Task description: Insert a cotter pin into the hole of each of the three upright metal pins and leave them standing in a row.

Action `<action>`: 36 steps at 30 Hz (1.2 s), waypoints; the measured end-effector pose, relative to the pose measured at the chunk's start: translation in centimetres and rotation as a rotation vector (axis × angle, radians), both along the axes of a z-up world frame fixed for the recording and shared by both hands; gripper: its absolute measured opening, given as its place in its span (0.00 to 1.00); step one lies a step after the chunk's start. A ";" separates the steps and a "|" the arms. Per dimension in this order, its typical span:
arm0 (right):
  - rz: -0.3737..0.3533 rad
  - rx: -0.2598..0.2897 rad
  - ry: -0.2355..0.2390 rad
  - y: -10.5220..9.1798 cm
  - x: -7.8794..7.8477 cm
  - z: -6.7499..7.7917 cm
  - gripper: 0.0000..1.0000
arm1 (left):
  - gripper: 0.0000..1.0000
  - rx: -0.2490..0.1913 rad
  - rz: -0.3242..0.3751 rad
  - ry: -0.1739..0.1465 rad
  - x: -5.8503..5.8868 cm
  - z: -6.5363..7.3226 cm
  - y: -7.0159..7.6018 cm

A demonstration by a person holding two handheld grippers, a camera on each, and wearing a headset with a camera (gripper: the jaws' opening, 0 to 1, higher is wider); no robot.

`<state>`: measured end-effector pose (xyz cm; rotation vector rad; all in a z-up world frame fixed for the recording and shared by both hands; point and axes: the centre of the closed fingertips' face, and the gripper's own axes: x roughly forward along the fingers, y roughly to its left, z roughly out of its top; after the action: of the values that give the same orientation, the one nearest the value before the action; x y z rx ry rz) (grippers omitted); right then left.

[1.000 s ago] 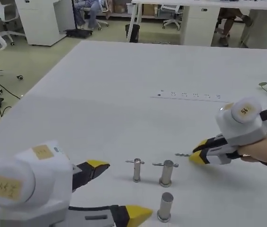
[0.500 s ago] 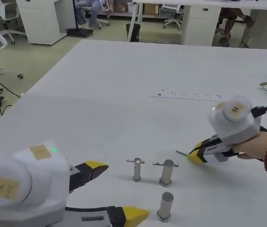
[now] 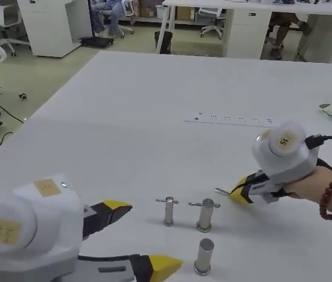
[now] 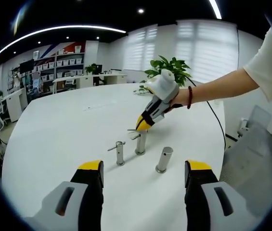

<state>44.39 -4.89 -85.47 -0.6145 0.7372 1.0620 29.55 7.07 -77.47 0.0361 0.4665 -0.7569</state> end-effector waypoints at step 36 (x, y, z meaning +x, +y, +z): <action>0.348 0.052 -0.310 5.0 -7.8 9.7 0.02 | 0.42 -0.105 -0.019 0.025 2.2 2.7 -1.9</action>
<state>36.59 0.06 -75.72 -0.8604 0.3367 1.2625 31.71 5.20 -74.81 -0.0672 0.4503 -0.7998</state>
